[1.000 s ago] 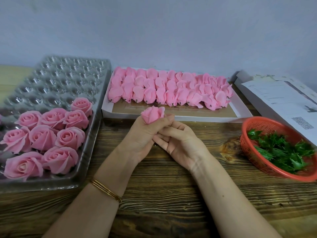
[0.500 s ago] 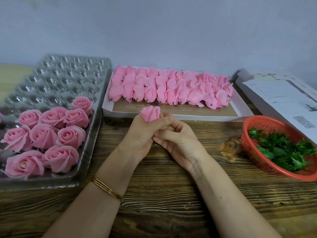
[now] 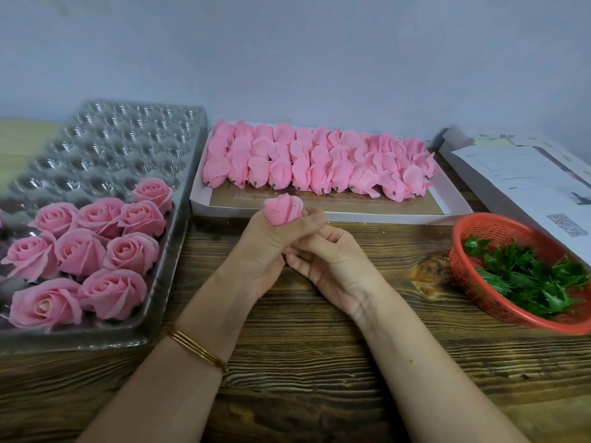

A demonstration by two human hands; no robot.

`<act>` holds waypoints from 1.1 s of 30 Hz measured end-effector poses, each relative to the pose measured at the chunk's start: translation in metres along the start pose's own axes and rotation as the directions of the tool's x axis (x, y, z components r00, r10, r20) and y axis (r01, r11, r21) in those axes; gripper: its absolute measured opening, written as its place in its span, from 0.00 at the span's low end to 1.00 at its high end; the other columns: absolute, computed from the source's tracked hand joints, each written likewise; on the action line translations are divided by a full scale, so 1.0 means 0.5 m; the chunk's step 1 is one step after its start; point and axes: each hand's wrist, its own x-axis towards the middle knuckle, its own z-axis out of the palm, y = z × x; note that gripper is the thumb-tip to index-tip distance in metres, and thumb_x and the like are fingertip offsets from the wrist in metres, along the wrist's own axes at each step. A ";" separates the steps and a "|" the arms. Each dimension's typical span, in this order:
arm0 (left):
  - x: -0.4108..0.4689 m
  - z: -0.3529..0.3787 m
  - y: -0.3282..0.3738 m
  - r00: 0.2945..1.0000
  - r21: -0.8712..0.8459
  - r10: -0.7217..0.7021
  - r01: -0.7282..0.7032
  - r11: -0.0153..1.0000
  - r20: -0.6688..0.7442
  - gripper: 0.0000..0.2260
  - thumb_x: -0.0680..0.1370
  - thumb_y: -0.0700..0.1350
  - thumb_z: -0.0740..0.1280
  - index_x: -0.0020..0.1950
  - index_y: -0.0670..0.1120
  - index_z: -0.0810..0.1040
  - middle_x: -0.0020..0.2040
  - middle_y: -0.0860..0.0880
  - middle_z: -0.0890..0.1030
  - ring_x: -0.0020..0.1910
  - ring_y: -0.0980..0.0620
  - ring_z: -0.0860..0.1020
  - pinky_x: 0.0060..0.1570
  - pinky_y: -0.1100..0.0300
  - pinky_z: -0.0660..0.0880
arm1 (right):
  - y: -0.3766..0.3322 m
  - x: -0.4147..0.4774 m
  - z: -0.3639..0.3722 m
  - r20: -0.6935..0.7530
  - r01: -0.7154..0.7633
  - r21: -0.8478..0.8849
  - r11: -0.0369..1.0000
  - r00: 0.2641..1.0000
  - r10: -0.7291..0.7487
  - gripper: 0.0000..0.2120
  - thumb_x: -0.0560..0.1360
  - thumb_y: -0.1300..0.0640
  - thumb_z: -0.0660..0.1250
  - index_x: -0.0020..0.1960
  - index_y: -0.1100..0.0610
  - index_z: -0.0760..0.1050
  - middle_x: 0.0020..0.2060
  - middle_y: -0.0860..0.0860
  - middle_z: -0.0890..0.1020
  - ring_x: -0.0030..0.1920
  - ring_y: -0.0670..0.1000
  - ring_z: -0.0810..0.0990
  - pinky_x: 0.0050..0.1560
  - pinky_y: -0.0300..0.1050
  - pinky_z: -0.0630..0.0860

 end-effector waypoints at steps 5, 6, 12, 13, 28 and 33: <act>-0.003 -0.006 0.005 1.000 0.049 -0.003 0.001 0.999 0.021 0.05 0.66 0.40 0.74 0.41 0.43 0.83 0.44 0.48 0.83 0.48 0.51 0.80 0.57 0.49 0.70 | -0.006 0.000 -0.005 0.084 -0.105 0.014 0.994 0.991 0.104 0.07 0.70 0.59 0.70 0.46 0.61 0.80 0.34 0.52 0.81 0.35 0.46 0.80 0.40 0.37 0.79; -0.003 -0.007 0.004 1.000 0.059 0.007 -0.009 0.998 0.027 0.05 0.66 0.41 0.74 0.41 0.44 0.84 0.44 0.47 0.83 0.48 0.52 0.81 0.57 0.51 0.73 | -0.008 -0.001 -0.006 0.096 -0.123 0.003 0.992 0.988 0.122 0.07 0.71 0.60 0.70 0.47 0.61 0.80 0.35 0.52 0.81 0.36 0.46 0.80 0.41 0.37 0.79; -0.004 -0.002 -0.001 0.993 0.170 0.112 -0.103 0.980 -0.044 0.12 0.64 0.46 0.78 0.43 0.43 0.83 0.40 0.48 0.84 0.41 0.53 0.82 0.42 0.61 0.81 | -0.022 -0.004 -0.014 0.064 -0.159 0.004 0.987 0.985 0.159 0.16 0.66 0.60 0.66 0.52 0.60 0.80 0.37 0.54 0.82 0.38 0.50 0.81 0.42 0.41 0.80; -0.003 -0.002 -0.003 0.988 0.229 0.141 -0.122 0.966 -0.068 0.11 0.64 0.47 0.78 0.42 0.45 0.84 0.39 0.49 0.84 0.40 0.54 0.83 0.40 0.62 0.80 | -0.025 -0.005 -0.017 0.046 -0.153 0.020 0.988 0.987 0.152 0.19 0.64 0.59 0.65 0.54 0.59 0.80 0.38 0.55 0.81 0.39 0.51 0.81 0.42 0.42 0.80; -0.001 0.004 -0.028 0.892 0.727 0.441 -0.239 0.644 -0.098 0.14 0.69 0.41 0.79 0.33 0.58 0.79 0.33 0.58 0.82 0.36 0.59 0.80 0.39 0.65 0.75 | -0.026 -0.009 -0.005 -0.156 -0.043 -0.204 0.978 0.988 0.011 0.13 0.65 0.44 0.69 0.41 0.52 0.85 0.39 0.51 0.85 0.40 0.49 0.82 0.44 0.45 0.81; -0.002 0.006 -0.028 0.881 0.791 0.463 -0.213 0.573 -0.098 0.15 0.69 0.41 0.77 0.32 0.57 0.75 0.32 0.61 0.80 0.34 0.61 0.77 0.35 0.71 0.70 | -0.020 -0.010 0.007 -0.183 -0.037 -0.286 0.958 0.983 -0.017 0.24 0.59 0.44 0.74 0.50 0.56 0.83 0.41 0.51 0.85 0.42 0.47 0.83 0.41 0.42 0.80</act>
